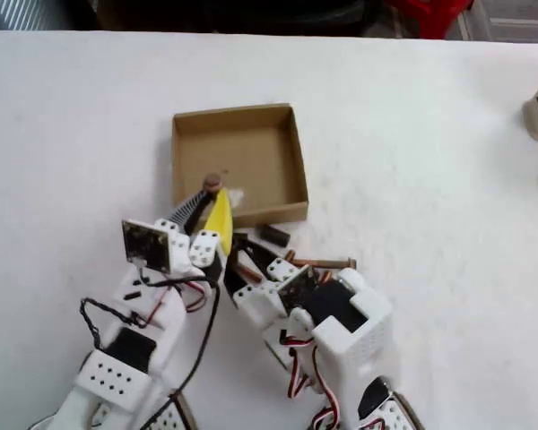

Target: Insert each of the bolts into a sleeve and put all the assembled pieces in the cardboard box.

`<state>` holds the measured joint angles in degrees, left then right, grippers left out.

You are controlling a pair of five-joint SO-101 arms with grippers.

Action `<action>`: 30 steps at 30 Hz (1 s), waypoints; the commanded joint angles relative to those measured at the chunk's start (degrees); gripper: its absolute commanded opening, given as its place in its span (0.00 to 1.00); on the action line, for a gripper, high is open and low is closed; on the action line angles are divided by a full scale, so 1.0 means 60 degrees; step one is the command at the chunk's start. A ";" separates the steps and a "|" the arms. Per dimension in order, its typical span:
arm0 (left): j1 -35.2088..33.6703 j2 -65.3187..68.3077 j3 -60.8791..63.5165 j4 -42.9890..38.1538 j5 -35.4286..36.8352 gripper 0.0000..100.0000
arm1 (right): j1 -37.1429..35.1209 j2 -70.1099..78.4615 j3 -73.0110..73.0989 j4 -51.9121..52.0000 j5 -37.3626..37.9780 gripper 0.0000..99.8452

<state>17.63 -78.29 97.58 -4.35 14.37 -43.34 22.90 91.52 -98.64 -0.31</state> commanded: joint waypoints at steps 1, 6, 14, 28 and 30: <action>-0.0066 -0.0168 -0.0044 -0.0234 0.0103 0.02 | -0.0037 0.0022 -0.0073 -0.0022 -0.0103 0.01; -0.0007 -0.0945 -0.0044 0.0645 0.0147 0.02 | -0.0037 0.0022 -0.0132 -0.0007 -0.0103 0.01; 0.0198 -0.1575 -0.0044 0.1436 0.0147 0.02 | 0.0022 -0.0066 -0.0440 0.0432 -0.0103 0.01; 0.0418 -0.1560 -0.0044 0.1773 0.0147 0.02 | 0.0022 0.0007 -0.0747 0.0462 -0.0103 0.01; 0.0564 -0.1560 -0.0044 0.1773 0.0147 0.02 | 0.0022 -0.0007 -0.0747 0.0462 -0.0088 0.01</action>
<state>18.86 -86.37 97.58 6.20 14.73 -43.25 23.08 88.09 -95.82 -0.31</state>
